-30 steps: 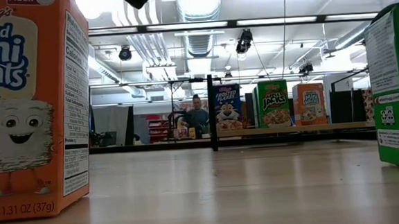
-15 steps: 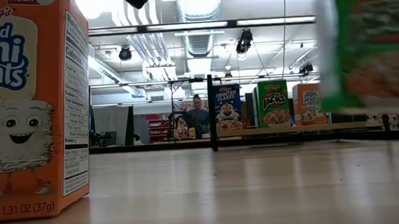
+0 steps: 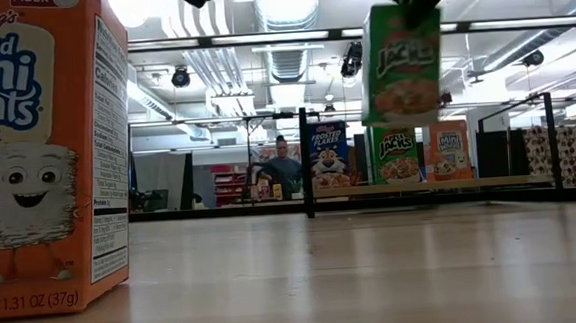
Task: Stack cereal on shelf
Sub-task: Put the green cereal box on the shelf aligned with the other green cereal box on the shelf
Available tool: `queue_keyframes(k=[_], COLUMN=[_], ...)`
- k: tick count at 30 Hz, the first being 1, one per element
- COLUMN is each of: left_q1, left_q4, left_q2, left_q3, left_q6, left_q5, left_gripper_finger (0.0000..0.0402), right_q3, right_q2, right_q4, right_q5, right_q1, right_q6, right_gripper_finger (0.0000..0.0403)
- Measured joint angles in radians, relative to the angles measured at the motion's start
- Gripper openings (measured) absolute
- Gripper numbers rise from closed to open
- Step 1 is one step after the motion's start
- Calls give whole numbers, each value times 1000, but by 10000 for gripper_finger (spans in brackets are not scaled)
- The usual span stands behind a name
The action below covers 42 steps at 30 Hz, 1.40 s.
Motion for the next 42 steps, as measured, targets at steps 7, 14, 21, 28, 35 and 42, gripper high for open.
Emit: queue_keyframes(k=[7,14,21,28,35,42], left_q1=[0,0,0,0,0,0], left_q4=[-54,-85,-104,-107,-107,-106], left_q2=[-5,-6,-6,-6,-6,-6], left_q3=[0,0,0,0,0,0], left_q6=[3,-5,-20,-23,-23,-23], left_q5=[-102,-105,-105,-105,-105,-105], left_gripper_finger=[233,233,233,233,233,233], right_q3=[0,-15,-28,-78,-131,-163], right_q2=[-42,-31,5,7,7,7], right_q4=[-40,-49,-42,1,75,137], right_q5=[-14,-151,-164,-164,-164,-156], right_q1=[-280,-491,-598,-656,-677,-689], right_q6=[-248,-436,-550,-580,-609,-626], right_gripper_finger=[152,151,151,151,150,150])
